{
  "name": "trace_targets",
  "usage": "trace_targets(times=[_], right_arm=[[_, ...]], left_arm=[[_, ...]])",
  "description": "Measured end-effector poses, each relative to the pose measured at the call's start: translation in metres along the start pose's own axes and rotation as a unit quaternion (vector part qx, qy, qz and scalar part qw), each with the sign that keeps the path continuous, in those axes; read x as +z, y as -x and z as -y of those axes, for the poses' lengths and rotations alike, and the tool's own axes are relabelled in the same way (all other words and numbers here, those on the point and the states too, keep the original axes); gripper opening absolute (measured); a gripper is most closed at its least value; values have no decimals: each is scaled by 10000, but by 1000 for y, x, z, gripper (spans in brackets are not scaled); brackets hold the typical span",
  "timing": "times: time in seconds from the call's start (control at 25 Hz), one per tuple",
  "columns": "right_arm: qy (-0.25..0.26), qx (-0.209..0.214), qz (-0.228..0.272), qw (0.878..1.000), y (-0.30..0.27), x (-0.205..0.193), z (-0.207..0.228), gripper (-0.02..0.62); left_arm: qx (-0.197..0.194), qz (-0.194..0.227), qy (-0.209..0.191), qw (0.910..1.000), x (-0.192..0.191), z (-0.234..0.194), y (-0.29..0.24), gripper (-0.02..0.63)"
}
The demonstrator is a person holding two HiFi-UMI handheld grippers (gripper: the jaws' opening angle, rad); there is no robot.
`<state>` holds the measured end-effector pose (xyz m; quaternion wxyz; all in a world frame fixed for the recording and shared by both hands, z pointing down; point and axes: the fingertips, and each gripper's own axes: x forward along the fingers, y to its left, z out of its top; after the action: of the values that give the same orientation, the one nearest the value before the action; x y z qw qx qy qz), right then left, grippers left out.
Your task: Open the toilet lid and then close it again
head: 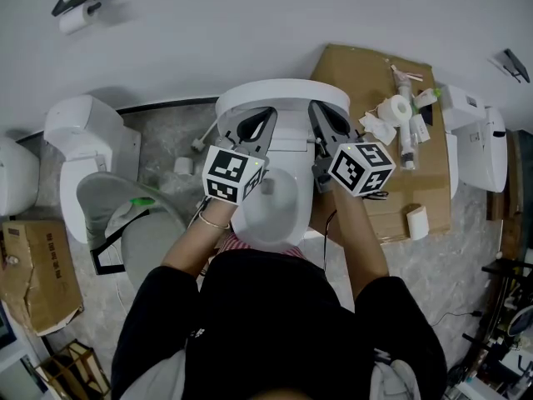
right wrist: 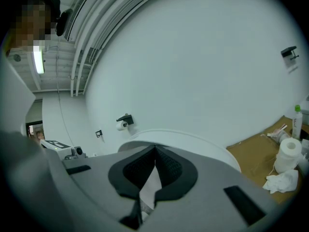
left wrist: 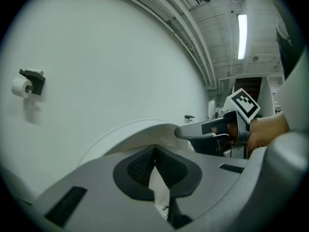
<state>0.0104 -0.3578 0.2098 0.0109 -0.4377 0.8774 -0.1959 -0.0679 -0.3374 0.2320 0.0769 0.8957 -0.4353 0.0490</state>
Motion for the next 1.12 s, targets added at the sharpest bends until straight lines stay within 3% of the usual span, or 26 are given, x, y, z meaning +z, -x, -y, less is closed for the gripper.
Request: trace_targets(times=[1.12], right_arm=[[97, -133, 51, 9999, -39, 18, 23, 20]], left_arm=[[104, -106, -35, 9999, -6, -30, 0, 3]])
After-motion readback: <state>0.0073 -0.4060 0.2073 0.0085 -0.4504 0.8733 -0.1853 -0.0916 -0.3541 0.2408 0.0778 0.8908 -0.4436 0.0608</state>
